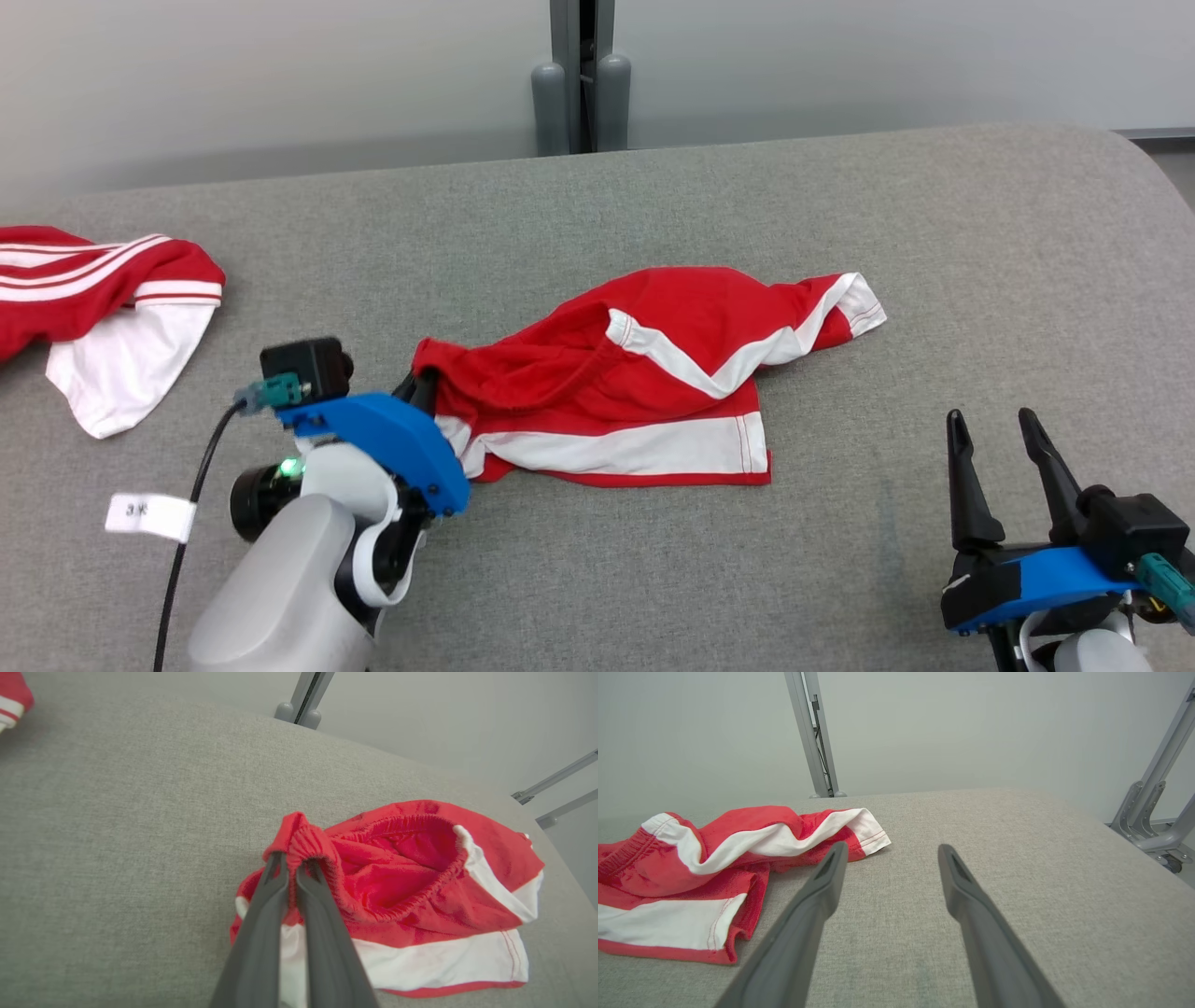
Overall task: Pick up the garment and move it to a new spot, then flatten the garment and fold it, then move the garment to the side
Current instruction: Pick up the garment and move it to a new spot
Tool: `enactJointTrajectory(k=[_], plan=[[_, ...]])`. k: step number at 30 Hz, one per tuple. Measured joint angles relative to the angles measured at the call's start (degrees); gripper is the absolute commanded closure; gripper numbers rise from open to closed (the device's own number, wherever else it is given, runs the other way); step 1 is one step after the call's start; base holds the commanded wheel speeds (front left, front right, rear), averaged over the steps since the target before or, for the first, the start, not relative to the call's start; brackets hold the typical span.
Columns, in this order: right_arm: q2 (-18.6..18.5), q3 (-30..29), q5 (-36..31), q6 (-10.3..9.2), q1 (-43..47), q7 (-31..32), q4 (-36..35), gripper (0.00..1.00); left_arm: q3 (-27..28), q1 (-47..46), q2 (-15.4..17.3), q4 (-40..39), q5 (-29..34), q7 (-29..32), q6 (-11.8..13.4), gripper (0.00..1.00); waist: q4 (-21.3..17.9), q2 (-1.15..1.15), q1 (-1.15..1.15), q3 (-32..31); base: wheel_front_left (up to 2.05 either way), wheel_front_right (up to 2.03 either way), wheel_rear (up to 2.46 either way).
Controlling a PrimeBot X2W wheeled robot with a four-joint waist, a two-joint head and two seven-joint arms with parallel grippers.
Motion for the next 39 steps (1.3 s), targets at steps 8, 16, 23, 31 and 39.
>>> enactJointTrajectory(k=[8,16,23,31,39], plan=[[0.01,-0.51,-0.53,0.0,-0.65,0.0,-0.3,0.0,1.14,1.91,-1.44,9.85,-0.45,-8.18,-3.64,1.0,0.91,0.0,0.0,2.1,0.0,0.0,0.0],[0.01,-0.26,-1.24,0.0,-0.87,0.0,-0.23,0.0,-0.4,-0.05,-1.86,12.82,2.07,-15.47,-8.2,0.0,2.57,0.0,0.0,1.37,0.0,0.0,0.0],[0.01,0.24,-2.82,0.0,-0.59,0.0,-0.33,0.0,-1.85,0.12,0.02,13.37,5.16,-20.96,-10.12,0.0,3.73,0.0,0.0,-1.09,0.0,0.0,0.0],[0.01,0.43,-3.54,0.0,1.71,0.0,-0.82,0.0,-2.19,5.73,1.83,10.1,10.24,-24.34,-9.02,0.0,5.32,0.0,0.0,-4.14,0.0,0.0,0.0],[0.01,1.2,-2.69,0.0,4.61,0.0,-1.57,0.0,4.21,15.71,0.09,0.73,15.4,-24.51,-6.64,0.0,6.27,0.0,0.0,-6.23,0.0,0.0,0.0]])
